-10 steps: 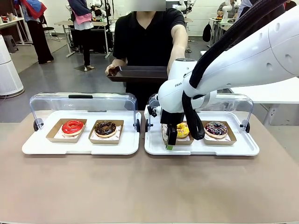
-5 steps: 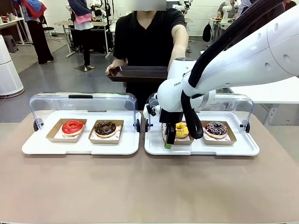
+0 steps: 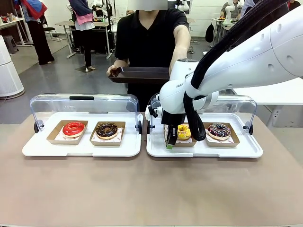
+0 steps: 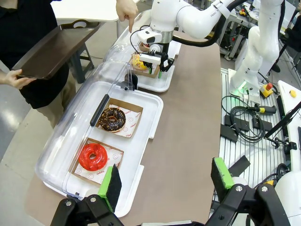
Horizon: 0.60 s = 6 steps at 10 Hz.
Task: Provide the desired donut to the person.
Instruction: Pick up and lift the Paper togo box containing the Donut pointed at by the person.
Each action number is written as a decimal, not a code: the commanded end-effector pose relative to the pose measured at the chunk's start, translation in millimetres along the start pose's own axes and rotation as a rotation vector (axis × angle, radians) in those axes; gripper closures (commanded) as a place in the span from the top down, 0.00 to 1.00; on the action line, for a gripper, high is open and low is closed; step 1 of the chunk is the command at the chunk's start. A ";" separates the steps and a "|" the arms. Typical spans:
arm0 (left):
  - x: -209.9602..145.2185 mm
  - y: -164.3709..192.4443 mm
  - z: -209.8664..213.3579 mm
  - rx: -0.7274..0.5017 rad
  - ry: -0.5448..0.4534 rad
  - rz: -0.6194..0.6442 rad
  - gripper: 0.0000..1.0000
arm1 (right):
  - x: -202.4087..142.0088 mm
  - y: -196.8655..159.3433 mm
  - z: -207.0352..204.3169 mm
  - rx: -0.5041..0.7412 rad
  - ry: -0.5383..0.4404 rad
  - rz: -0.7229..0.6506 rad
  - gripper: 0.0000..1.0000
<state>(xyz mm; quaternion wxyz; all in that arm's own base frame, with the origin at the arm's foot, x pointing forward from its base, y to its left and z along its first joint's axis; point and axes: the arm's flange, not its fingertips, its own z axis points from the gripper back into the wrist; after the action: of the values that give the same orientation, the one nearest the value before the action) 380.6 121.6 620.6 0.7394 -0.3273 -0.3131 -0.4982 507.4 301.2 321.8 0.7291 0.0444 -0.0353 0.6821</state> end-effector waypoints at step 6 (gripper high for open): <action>0.3 -0.8 2.3 -0.009 -0.002 -0.004 1.00 | 0.8 2.7 -0.7 -0.010 0.004 0.016 0.00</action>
<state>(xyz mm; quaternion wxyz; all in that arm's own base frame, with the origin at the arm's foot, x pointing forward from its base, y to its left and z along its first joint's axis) 380.6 121.5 620.6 0.7394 -0.3273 -0.3131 -0.4982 507.7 303.4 324.2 0.7279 0.0436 -0.0420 0.6830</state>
